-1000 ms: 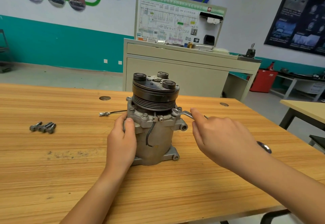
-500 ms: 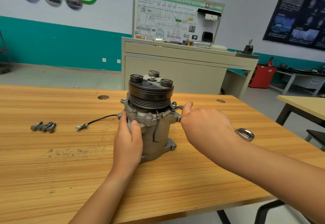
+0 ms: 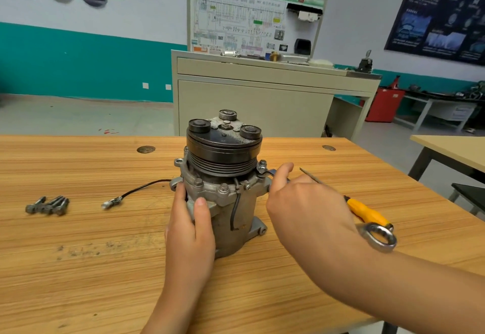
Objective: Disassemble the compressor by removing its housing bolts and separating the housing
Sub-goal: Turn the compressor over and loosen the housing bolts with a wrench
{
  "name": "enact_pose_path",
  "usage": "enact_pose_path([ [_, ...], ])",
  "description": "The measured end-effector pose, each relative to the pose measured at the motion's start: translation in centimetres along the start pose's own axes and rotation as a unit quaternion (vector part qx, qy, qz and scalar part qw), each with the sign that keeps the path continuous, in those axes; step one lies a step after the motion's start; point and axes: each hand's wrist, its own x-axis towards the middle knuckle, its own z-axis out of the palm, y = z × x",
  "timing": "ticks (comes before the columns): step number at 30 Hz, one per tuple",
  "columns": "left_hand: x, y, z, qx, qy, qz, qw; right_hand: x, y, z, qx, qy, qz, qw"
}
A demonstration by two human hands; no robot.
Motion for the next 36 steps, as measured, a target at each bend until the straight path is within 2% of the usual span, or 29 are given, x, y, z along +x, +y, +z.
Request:
enact_pose_path([
  [4,0.0,0.0,-0.1,-0.021,0.000,-0.014,1.000,0.2,0.7,-0.5,0.007,-0.007,-0.024,1.000],
  [10,-0.2,-0.7,-0.1,-0.025,-0.003,-0.027,0.999,0.7,4.3,1.2,-0.059,0.009,-0.084,0.995],
  [14,-0.2,-0.7,0.0,-0.028,0.006,-0.034,0.999,2.9,6.2,2.1,-0.065,0.054,-0.109,0.990],
  [17,-0.2,-0.6,0.0,-0.037,0.008,-0.032,0.999,4.8,7.4,3.4,-0.040,0.144,-0.150,0.977],
  [18,-0.2,-0.6,0.0,-0.038,0.009,-0.029,0.999,5.4,7.8,4.2,-0.019,0.188,-0.165,0.968],
  [20,-0.2,-0.7,0.0,-0.039,0.011,-0.026,0.999,6.7,8.2,6.3,0.072,0.314,-0.190,0.927],
  [23,-0.1,-0.7,0.0,-0.033,0.009,-0.020,0.999,8.8,7.2,7.6,0.132,0.415,-0.203,0.877],
  [25,0.1,-0.8,-0.2,-0.022,0.001,-0.019,1.000,9.8,6.5,8.0,0.164,0.434,-0.206,0.862],
  [27,0.3,-0.9,-0.4,-0.001,-0.011,-0.018,1.000,10.1,5.8,8.0,0.193,0.423,-0.192,0.864],
  [29,0.4,-0.9,-0.6,0.016,-0.021,-0.012,1.000,9.3,5.6,7.7,0.287,0.412,-0.125,0.856],
  [32,0.5,-0.8,-0.7,0.021,-0.029,-0.009,0.999,6.6,6.0,6.3,0.498,0.360,0.011,0.789],
  [33,0.5,-0.9,-0.8,0.018,-0.030,-0.008,0.999,5.5,6.2,5.7,0.496,0.345,0.021,0.797],
  [34,0.5,-0.9,-0.7,0.015,-0.031,-0.008,0.999,4.2,6.4,5.2,0.446,0.324,0.015,0.834],
  [36,0.4,-0.8,-0.6,0.011,-0.029,-0.008,0.999,1.9,6.5,4.6,0.277,0.247,-0.015,0.929],
])
